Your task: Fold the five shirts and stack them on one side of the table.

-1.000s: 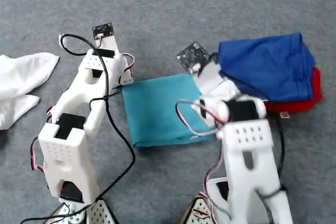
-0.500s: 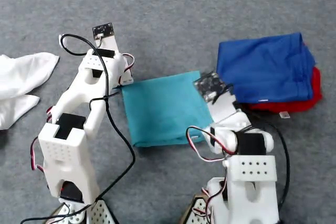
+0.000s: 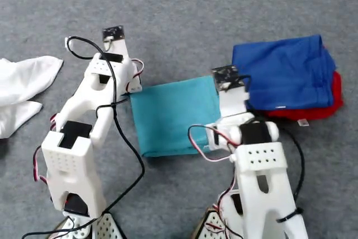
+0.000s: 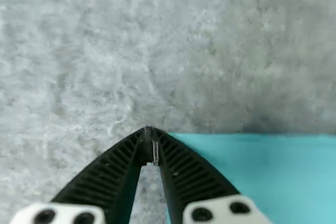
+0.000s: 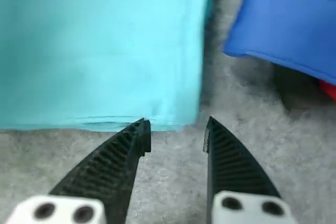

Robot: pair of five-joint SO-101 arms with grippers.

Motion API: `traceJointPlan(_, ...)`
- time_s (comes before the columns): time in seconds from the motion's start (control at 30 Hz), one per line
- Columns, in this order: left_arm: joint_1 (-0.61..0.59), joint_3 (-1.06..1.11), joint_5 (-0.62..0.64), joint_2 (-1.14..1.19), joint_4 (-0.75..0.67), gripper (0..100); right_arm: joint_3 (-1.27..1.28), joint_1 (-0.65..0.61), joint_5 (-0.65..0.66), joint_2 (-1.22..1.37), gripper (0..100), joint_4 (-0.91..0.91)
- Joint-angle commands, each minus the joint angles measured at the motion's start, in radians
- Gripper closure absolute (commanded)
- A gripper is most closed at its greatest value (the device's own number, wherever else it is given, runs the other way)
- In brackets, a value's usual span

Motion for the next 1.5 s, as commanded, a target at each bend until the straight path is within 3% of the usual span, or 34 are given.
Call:
traceJointPlan(0.0, 0.032, -0.025, -0.061, -0.012, 0.120, 98, -0.045, 0.087, -0.009, -0.018, 81.3, -0.014)
traceJointPlan(0.17, 0.031, -0.052, -0.143, -0.015, 0.318, 98, -0.045, 0.159, -0.009, -0.016, 81.4, -0.014)
traceJointPlan(0.27, 0.031, -0.041, -0.169, -0.010, 0.359, 98, -0.045, 0.163, -0.009, -0.016, 81.4, -0.012)
traceJointPlan(0.47, 0.037, -0.003, -0.164, -0.016, 0.350, 98, -0.051, 0.162, -0.015, -0.018, 81.4, 0.038)
traceJointPlan(0.7, 0.023, 0.157, -0.175, -0.021, 0.206, 98, -0.061, 0.163, -0.017, -0.022, 81.4, 0.078)
traceJointPlan(1.0, 0.032, 0.146, -0.382, -0.010, 0.199, 98, -0.074, 0.160, -0.018, -0.022, 81.4, 0.080)
traceJointPlan(1.47, 0.034, 0.269, -0.396, -0.008, 0.204, 98, -0.140, 0.130, -0.020, -0.024, 81.4, 0.078)
